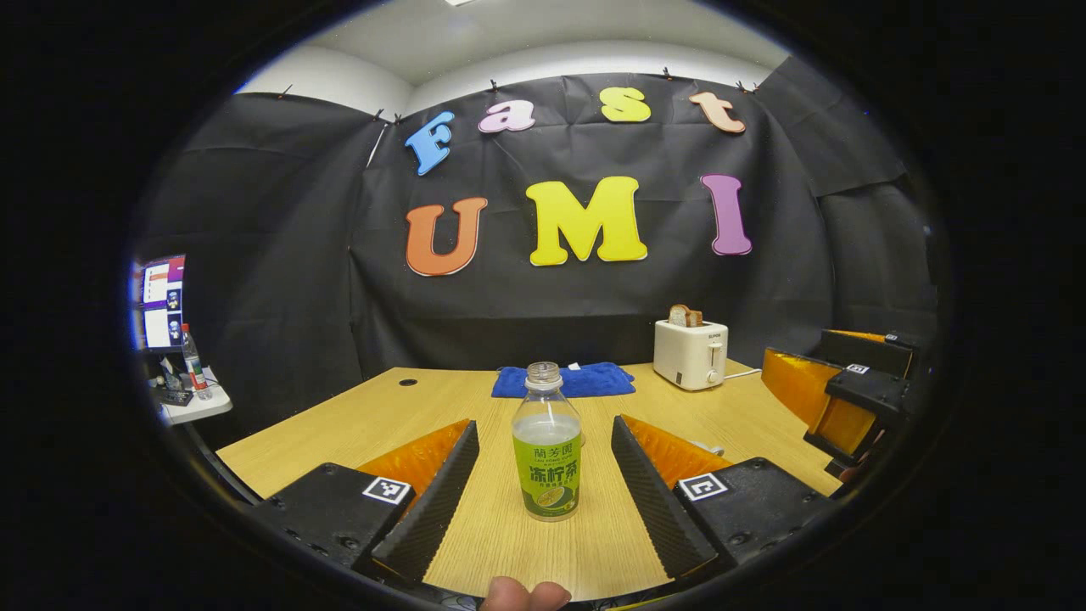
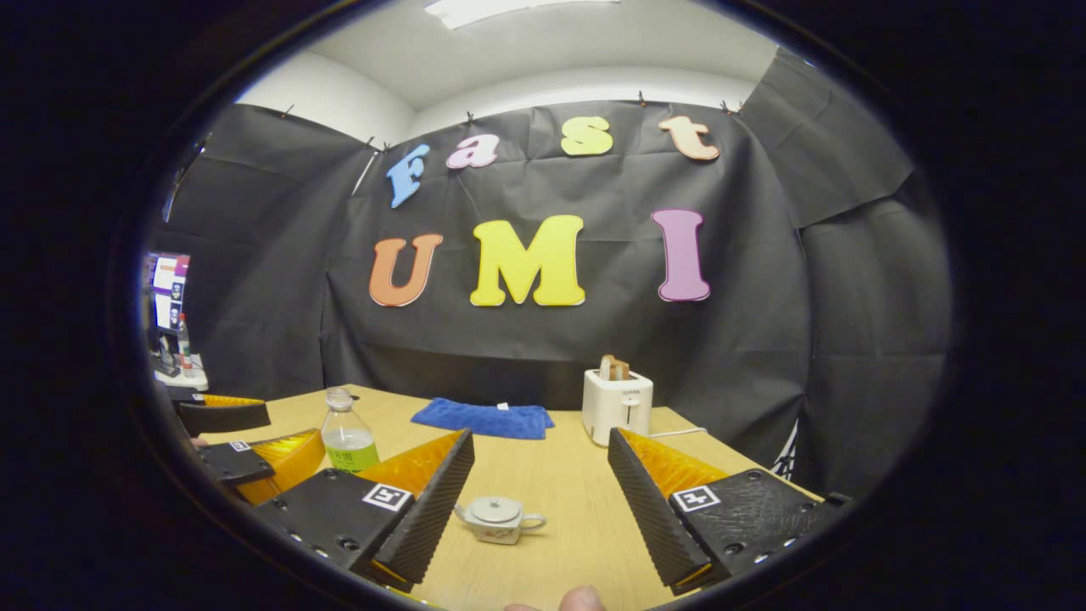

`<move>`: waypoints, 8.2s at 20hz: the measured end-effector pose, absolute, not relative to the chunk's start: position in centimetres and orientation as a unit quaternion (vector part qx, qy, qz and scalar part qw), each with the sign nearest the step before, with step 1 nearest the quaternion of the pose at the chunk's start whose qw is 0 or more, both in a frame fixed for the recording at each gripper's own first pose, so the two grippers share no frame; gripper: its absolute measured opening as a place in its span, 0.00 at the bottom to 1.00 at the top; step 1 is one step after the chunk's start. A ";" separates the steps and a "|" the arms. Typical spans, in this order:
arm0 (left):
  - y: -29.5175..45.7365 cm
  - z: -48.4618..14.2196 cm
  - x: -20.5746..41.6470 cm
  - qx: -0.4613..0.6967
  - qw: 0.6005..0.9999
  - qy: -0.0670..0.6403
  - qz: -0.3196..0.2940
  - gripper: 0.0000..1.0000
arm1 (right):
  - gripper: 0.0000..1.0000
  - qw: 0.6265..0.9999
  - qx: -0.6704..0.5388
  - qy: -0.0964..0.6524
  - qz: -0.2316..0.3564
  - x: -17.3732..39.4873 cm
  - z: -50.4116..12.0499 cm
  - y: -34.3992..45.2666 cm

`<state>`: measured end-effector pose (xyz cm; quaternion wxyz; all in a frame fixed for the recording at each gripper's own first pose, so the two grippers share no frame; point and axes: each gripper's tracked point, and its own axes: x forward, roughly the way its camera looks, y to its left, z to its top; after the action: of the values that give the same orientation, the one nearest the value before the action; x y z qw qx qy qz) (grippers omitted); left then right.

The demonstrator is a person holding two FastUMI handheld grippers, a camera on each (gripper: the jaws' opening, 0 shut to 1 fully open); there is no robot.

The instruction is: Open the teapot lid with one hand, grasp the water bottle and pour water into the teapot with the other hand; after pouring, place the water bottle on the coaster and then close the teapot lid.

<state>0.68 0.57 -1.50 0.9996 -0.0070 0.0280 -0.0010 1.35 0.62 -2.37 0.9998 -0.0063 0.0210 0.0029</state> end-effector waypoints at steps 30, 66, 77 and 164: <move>3.5 -3.3 1.7 -0.025 0.998 0.059 0.022 0.98 | 0.16 0.987 -0.037 0.150 0.035 10.7 -15.2 5.7; -0.4 -12.9 7.8 -0.037 0.987 0.152 -0.047 0.94 | 0.01 0.993 0.004 0.098 0.072 8.4 -8.5 2.8; 2.9 -9.4 7.7 0.143 0.979 0.145 0.003 0.75 | 0.01 0.991 0.033 0.107 0.077 7.6 -9.7 0.1; -3.4 -1.0 11.3 0.902 0.425 0.070 0.000 0.73 | 0.01 0.991 0.042 0.113 0.057 5.1 -11.9 -7.6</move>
<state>11.34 -3.40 -0.99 0.4251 0.9025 0.0698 0.0005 5.09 -7.63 -11.92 0.9911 0.0424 0.1132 0.0566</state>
